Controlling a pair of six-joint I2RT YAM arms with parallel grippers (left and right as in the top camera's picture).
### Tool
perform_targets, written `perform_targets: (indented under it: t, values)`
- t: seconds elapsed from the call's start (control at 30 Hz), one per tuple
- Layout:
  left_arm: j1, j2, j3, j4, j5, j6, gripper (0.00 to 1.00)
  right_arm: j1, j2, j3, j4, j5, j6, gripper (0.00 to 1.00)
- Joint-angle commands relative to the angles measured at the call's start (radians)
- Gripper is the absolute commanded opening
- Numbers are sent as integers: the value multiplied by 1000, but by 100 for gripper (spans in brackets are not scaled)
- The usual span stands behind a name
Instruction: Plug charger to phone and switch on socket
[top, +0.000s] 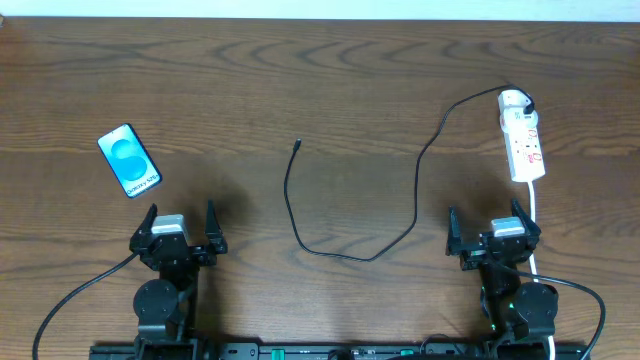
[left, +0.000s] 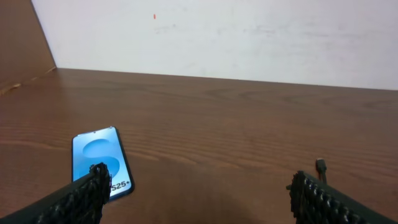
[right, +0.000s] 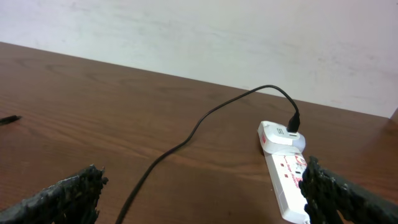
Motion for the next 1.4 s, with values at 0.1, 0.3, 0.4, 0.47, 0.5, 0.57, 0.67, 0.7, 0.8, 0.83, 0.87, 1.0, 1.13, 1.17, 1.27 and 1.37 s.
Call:
perform_targets:
  t: [0.1,0.3,0.4,0.47,0.5,0.57,0.67,0.7,0.8,0.83,0.87,1.0,1.13,1.17,1.27,1.37]
  values:
    - [-2,61,13,-18,0,2,93,5,-6,-1,-4,1,11,99]
    - [-2,171,96,-18,0,2,93,5,-6,-1,-4,0,11,99]
    - [-2,237,154,-18,0,-1,93,5,-6,-1,-4,1,11,99]
    - [-2,290,200,-18,0,-6,93,5,-6,-1,-4,1,11,99]
    - [-2,320,224,-18,0,-15,93,5,-6,-1,-4,1,11,99]
    - [-2,372,264,-18,0,-29,93,5,-6,-1,-4,1,11,99]
    - [-2,450,328,-37,6,-32,93,5,-6,-1,-4,1,11,99]
    - [-2,475,353,-50,16,-32,93,5,-6,-1,-4,1,11,99]
    - [-2,544,424,-96,26,-38,93,5,-6,-1,-4,1,11,99]
    - [-2,568,451,-115,26,-40,93,5,-6,-1,-4,1,11,99]
    - [-2,590,477,-134,27,-40,93,5,-6,-1,-4,1,11,99]
    - [-2,688,609,-229,45,-47,93,5,-6,-1,-4,1,11,99]
    - [-2,800,768,-317,46,-51,93,5,-6,-1,-4,1,11,99]
    - [-2,819,796,-331,47,-51,93,5,-6,-1,-4,1,11,99]
    - [-2,874,874,-371,48,-51,93,5,-6,-1,-4,1,11,99]
    - [-2,945,967,-428,49,-50,93,5,-6,-1,-4,1,11,99]
